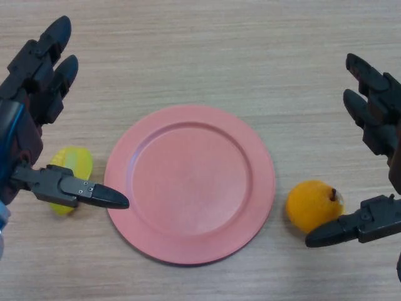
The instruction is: Pick up the yellow pear and place it on the plate
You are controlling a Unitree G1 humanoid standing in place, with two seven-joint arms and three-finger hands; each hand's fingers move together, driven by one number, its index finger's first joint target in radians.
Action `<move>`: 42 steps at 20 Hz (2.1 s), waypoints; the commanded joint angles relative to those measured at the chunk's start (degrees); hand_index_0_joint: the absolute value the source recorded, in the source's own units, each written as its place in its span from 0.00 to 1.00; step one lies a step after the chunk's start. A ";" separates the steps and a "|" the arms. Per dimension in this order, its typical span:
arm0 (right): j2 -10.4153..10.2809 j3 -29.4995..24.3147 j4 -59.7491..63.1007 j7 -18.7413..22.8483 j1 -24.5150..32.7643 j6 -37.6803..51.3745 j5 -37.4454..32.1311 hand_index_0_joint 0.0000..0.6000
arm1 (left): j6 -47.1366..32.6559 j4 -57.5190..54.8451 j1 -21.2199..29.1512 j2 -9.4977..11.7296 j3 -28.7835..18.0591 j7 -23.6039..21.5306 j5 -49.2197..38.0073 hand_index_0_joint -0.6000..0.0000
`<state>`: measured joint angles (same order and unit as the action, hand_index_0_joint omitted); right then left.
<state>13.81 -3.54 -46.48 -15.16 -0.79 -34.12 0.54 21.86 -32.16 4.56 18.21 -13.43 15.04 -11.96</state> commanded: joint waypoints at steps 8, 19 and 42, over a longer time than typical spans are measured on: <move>1.27 -5.12 -0.57 -1.34 0.06 9.67 -1.05 0.00 | -7.46 -2.76 1.20 1.80 -3.36 -1.68 0.45 1.00; 0.11 -6.49 25.27 1.11 -5.13 42.42 1.61 0.00 | -7.88 -2.63 1.37 1.36 -2.09 -2.36 1.28 1.00; 0.20 2.31 61.34 24.62 3.50 60.52 18.86 0.75 | -5.17 -6.80 -1.41 0.85 -5.26 -1.32 -0.24 1.00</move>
<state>12.39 1.14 18.27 6.36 1.28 21.26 20.59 22.12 -35.63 1.76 16.82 -14.61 14.97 -10.60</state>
